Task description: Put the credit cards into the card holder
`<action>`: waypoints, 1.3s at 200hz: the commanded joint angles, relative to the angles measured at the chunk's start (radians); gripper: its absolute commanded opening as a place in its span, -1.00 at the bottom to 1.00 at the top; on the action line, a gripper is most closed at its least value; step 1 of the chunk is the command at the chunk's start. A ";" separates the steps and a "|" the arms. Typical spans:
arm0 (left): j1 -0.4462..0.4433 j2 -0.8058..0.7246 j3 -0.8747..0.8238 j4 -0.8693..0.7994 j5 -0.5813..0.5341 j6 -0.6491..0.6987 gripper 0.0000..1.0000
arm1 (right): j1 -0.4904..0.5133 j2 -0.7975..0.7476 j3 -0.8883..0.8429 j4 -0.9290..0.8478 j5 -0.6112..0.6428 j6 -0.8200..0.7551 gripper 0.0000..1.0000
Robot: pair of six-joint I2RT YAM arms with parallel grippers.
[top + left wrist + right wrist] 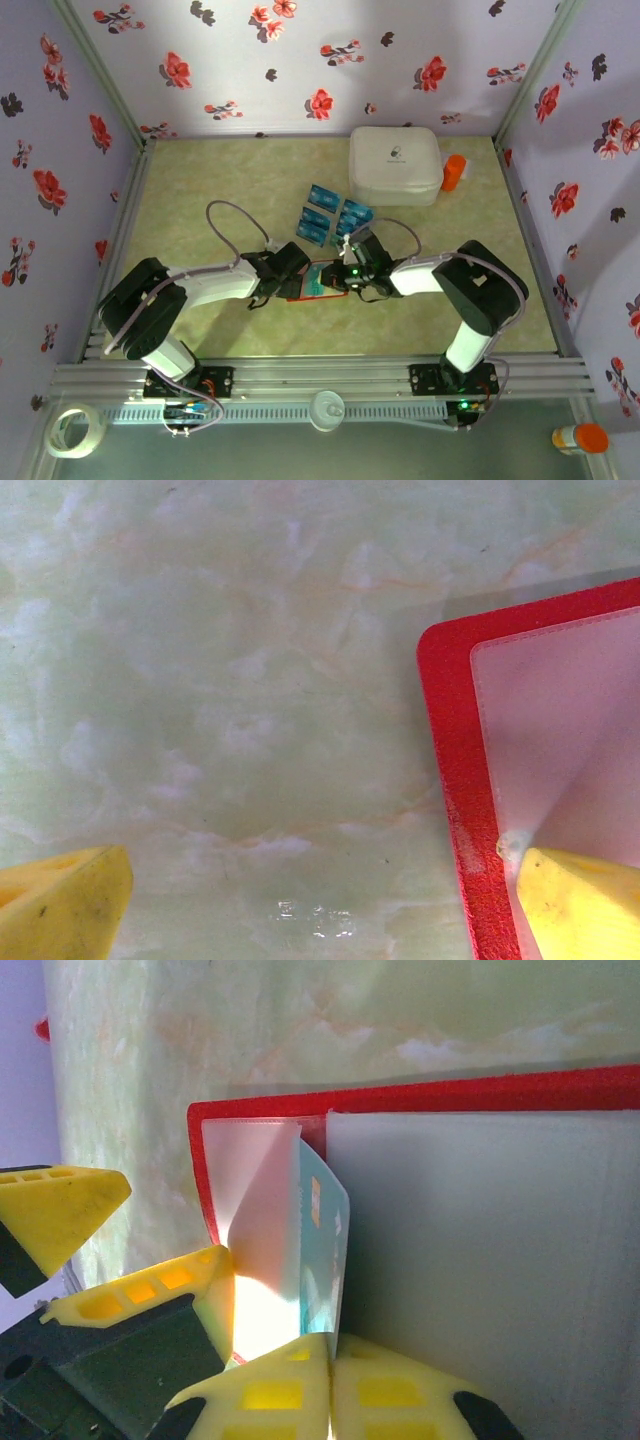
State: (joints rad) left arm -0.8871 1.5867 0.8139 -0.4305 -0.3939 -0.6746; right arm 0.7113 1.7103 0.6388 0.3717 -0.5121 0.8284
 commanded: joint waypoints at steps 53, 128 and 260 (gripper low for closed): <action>0.008 0.021 -0.037 0.005 -0.041 -0.017 1.00 | -0.004 -0.118 0.108 -0.376 0.025 -0.173 -0.26; 0.011 0.025 -0.039 0.014 -0.042 -0.015 1.00 | -0.013 -0.104 0.198 -0.474 0.069 -0.218 -0.48; 0.011 0.014 -0.043 0.018 -0.039 -0.022 1.00 | 0.043 0.106 0.321 -0.458 0.072 -0.213 -0.64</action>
State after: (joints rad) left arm -0.8856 1.5867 0.8017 -0.4053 -0.3935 -0.6773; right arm 0.7315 1.7878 0.9283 -0.0654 -0.4484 0.6270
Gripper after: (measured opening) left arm 0.998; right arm 0.181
